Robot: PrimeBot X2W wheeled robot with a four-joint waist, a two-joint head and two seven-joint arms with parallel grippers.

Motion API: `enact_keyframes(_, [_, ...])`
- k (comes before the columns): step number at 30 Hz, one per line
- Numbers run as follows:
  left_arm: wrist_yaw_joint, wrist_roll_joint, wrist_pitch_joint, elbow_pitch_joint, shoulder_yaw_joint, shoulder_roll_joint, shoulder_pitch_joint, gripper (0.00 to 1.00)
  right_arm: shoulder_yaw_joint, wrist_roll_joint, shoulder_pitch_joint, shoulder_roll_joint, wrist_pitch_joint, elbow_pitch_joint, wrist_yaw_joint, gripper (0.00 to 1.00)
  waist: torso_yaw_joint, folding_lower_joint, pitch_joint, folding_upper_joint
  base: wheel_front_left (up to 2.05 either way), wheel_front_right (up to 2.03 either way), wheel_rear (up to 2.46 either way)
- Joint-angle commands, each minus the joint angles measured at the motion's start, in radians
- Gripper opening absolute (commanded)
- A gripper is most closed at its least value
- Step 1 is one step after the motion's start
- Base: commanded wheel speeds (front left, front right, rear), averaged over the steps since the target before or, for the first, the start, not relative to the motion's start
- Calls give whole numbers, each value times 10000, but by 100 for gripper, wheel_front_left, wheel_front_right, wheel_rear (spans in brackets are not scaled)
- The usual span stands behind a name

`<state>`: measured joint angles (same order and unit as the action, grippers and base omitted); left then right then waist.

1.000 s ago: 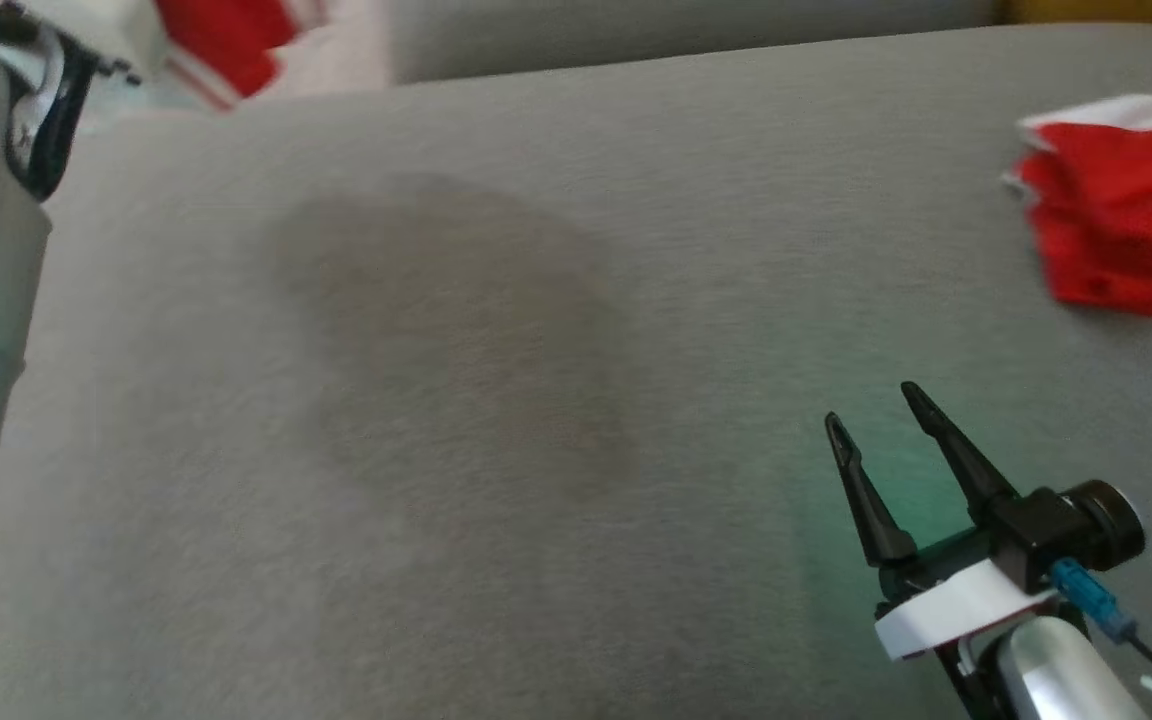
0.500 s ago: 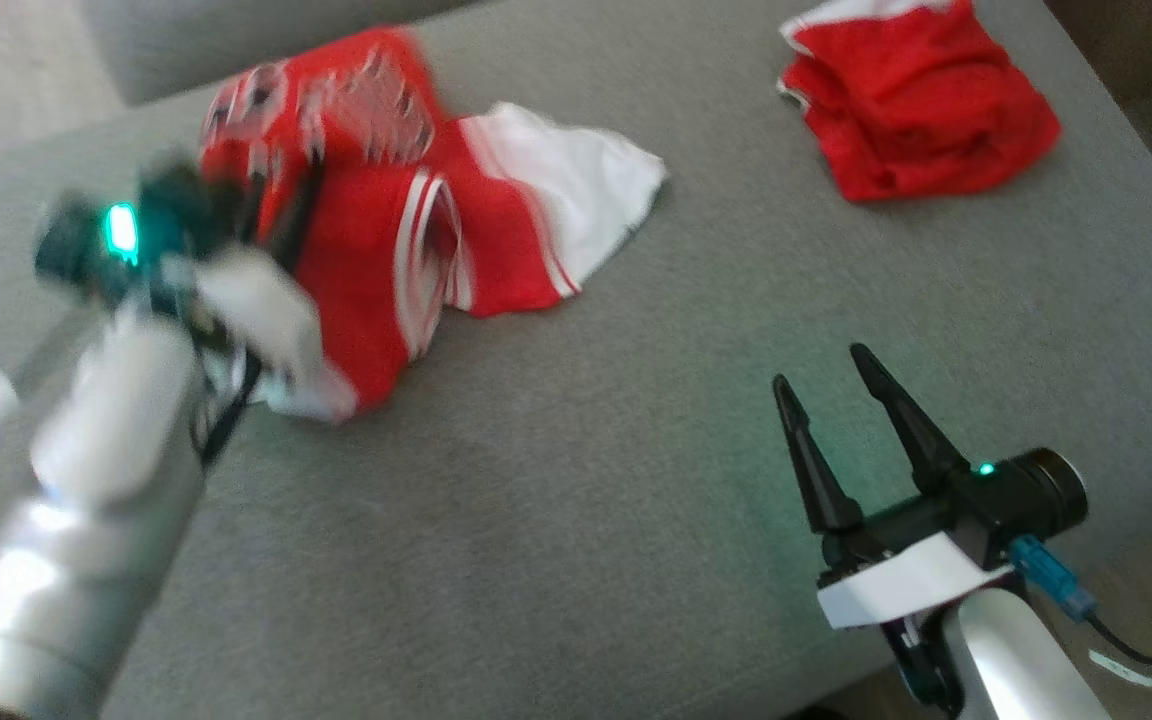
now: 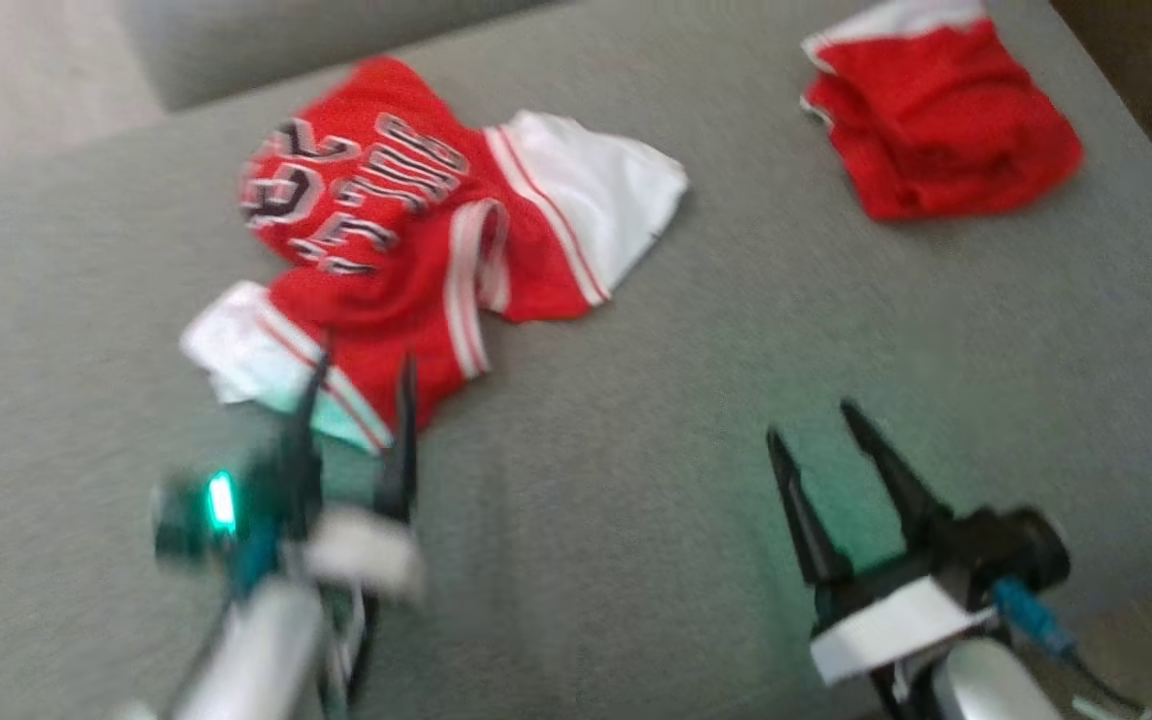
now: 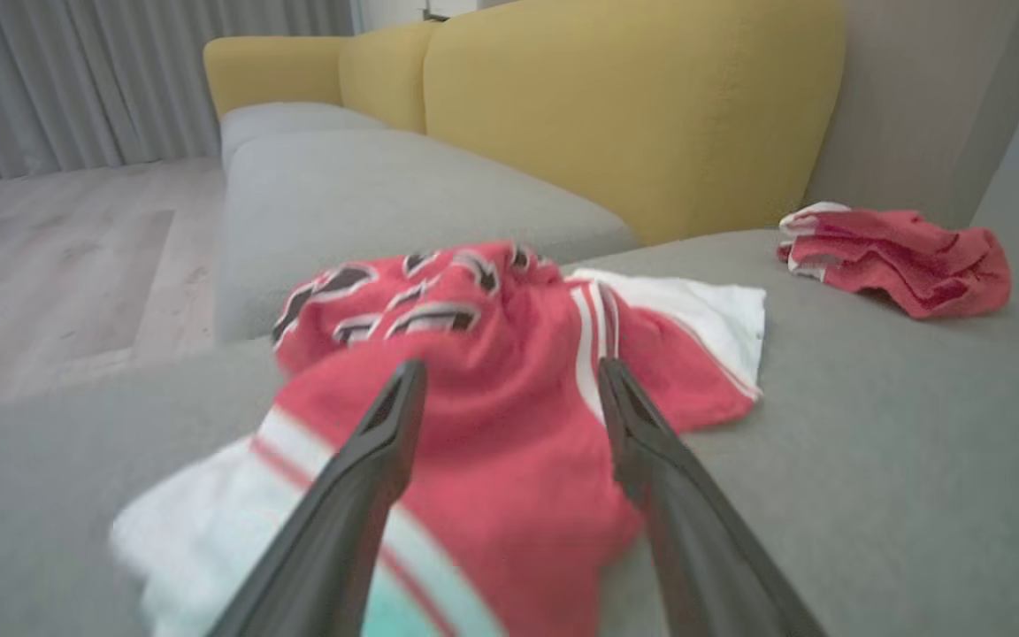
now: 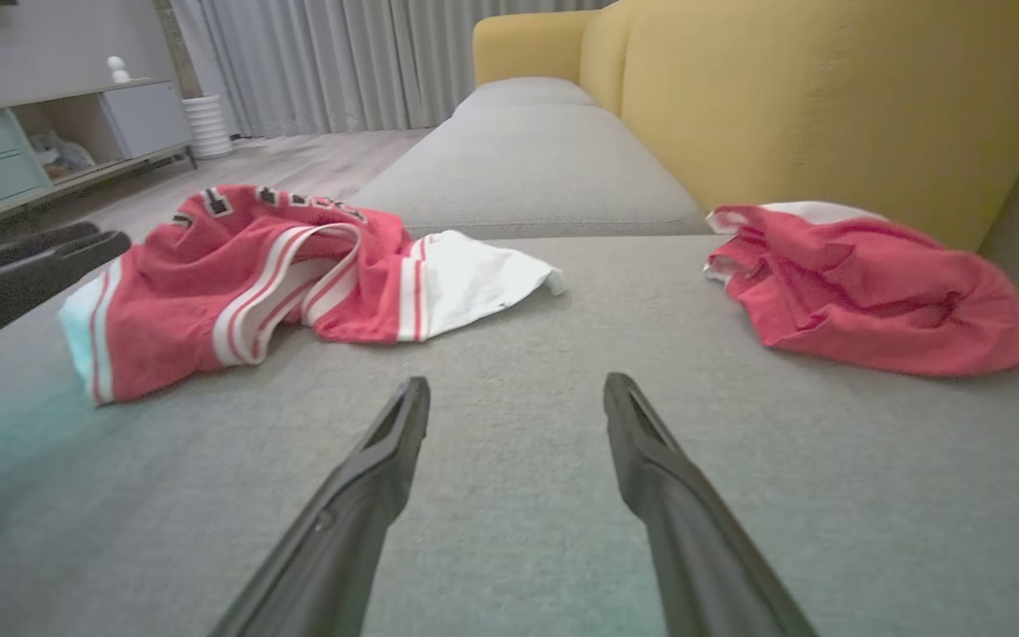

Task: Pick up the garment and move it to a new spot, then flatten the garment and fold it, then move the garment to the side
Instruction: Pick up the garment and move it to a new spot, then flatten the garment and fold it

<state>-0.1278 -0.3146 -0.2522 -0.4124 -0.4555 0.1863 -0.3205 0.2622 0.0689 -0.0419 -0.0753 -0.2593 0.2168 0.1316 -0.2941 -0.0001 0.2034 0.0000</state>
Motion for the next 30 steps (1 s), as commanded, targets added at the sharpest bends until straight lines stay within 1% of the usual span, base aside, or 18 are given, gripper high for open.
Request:
enact_keyframes(1, [-87,85,-92,446,468,21,183,100,258,3,20,30,-24,-195,-9,100,1232,1,-1296,0,0,0,0])
enact_keyframes(4, [-220,152,-93,1226,1166,-497,1693,100,188,127,347,34,-24,50,-9,100,1836,1,-1941,0,0,0,0])
enact_keyframes(7, [-274,453,-94,1990,1679,-832,2940,100,13,195,650,49,-24,240,-9,100,2418,1,-2479,0,0,0,0])
enact_keyframes(11, [-246,1103,-94,2896,2067,-1033,4175,100,-422,127,997,120,-24,454,-9,100,3032,1,-2976,0,0,0,0])
enact_keyframes(14, [-152,1540,-94,3377,2219,-1091,4728,100,-671,80,1217,193,-24,459,-9,100,3318,1,-3177,0,0,0,0])
enact_keyframes(18, [-94,1917,-94,3589,2409,-1137,5225,100,-1278,-124,1555,238,-24,390,-9,100,3463,1,-3362,0,0,0,0])
enact_keyframes(21, [-141,1978,-94,3592,2656,-1188,5494,100,-1572,6,1860,245,-24,211,-9,100,3467,1,-3474,0,0,0,0])
enact_keyframes(25, [-137,2028,-95,3616,2892,-1248,5778,100,-1601,169,2154,247,-24,-36,-9,100,3400,1,-3545,0,0,0,0])
enact_keyframes(30, [-53,2201,-95,3601,2963,-1292,5934,100,-1592,255,2251,248,-24,-162,-9,100,3327,1,-3550,0,0,0,0])
